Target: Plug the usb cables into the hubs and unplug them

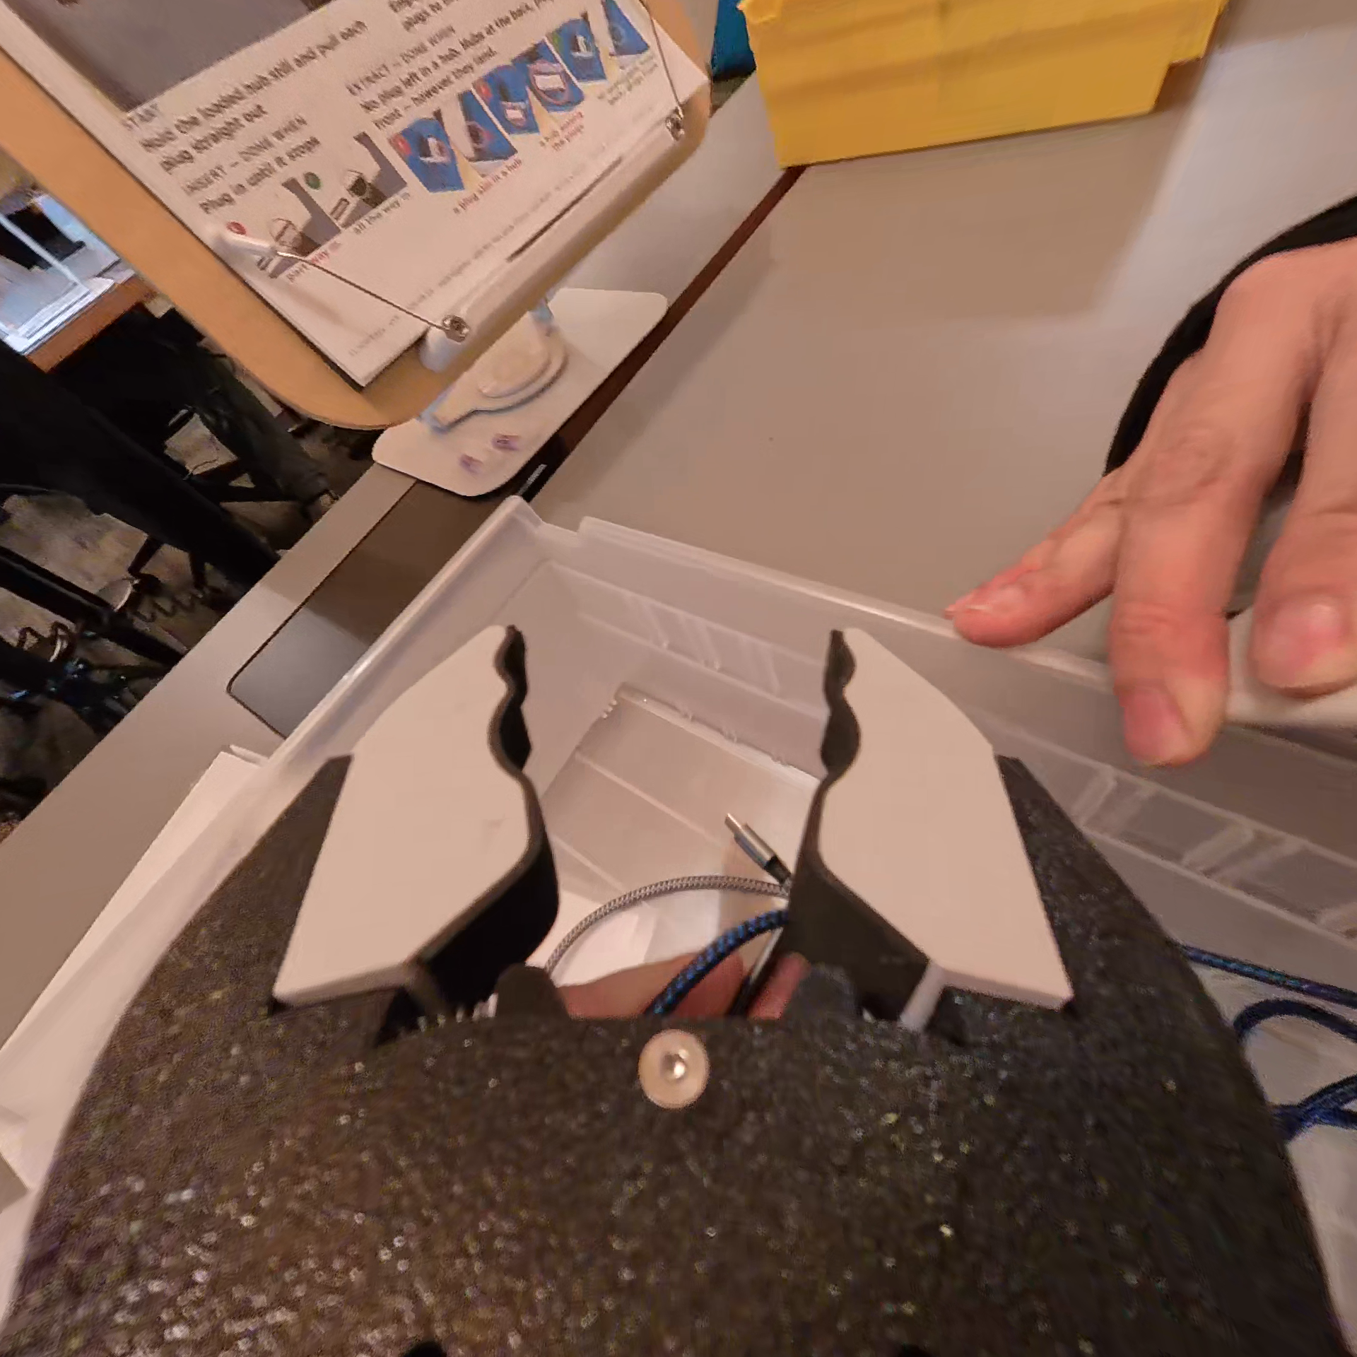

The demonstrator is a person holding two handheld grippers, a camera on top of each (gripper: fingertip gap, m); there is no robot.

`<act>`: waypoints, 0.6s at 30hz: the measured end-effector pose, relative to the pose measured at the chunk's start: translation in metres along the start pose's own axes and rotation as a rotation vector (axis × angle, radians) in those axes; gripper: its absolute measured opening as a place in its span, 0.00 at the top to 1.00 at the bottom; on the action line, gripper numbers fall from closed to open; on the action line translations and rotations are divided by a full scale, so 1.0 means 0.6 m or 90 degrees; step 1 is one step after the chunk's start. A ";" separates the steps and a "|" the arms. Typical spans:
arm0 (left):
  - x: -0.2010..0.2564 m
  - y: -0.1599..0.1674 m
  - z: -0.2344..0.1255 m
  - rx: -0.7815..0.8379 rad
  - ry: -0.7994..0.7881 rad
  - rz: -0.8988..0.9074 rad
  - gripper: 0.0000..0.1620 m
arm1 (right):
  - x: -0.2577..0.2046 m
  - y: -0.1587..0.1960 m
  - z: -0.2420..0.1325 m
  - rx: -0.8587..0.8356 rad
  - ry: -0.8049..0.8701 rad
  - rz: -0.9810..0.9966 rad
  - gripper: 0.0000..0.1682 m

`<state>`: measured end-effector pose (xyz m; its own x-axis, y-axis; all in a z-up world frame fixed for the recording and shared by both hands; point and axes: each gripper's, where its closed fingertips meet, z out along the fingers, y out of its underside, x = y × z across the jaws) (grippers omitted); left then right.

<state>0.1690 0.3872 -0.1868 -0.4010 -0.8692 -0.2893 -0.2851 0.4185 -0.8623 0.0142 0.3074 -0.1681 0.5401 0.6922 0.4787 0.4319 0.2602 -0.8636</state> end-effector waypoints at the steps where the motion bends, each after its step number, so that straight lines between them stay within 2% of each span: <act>1: -0.008 -0.010 -0.007 0.015 -0.020 -0.019 0.46 | -0.001 0.001 -0.001 -0.004 -0.005 0.001 0.57; 3: -0.035 -0.050 -0.035 0.067 -0.083 -0.075 0.31 | -0.002 0.001 -0.002 -0.001 -0.006 0.000 0.57; 4: -0.045 -0.070 -0.053 0.081 -0.103 -0.097 0.28 | -0.002 0.000 -0.003 0.002 -0.005 0.000 0.57; 7: -0.074 -0.125 -0.118 0.118 -0.188 -0.146 0.27 | -0.002 0.000 -0.002 -0.001 -0.008 0.001 0.57; 8: -0.069 -0.140 -0.137 0.131 -0.184 -0.156 0.27 | -0.003 0.000 -0.002 0.003 -0.009 0.000 0.57; 11: 0.006 -0.164 -0.173 0.124 -0.023 -0.214 0.26 | -0.005 -0.002 -0.006 0.019 -0.013 -0.003 0.57; 13: 0.025 -0.173 -0.209 0.142 -0.021 -0.252 0.24 | -0.005 -0.002 -0.006 0.019 -0.013 -0.004 0.57; 15: 0.081 -0.136 -0.217 0.059 0.081 -0.288 0.22 | -0.006 -0.003 -0.007 0.025 -0.018 -0.006 0.57; 16: 0.112 -0.104 -0.213 0.000 0.137 -0.307 0.29 | -0.007 -0.004 -0.009 0.034 -0.023 -0.006 0.57; 17: 0.138 -0.080 -0.206 -0.021 0.173 -0.313 0.40 | -0.009 -0.005 -0.012 0.045 -0.027 -0.006 0.57; 18: 0.158 -0.064 -0.196 -0.011 0.190 -0.301 0.41 | -0.008 -0.008 -0.015 0.063 -0.028 0.007 0.57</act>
<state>0.0398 0.3199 -0.1321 -0.4547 -0.8518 0.2601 -0.5072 0.0076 -0.8618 0.0162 0.2969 -0.1649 0.5116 0.7231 0.4641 0.3512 0.3170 -0.8810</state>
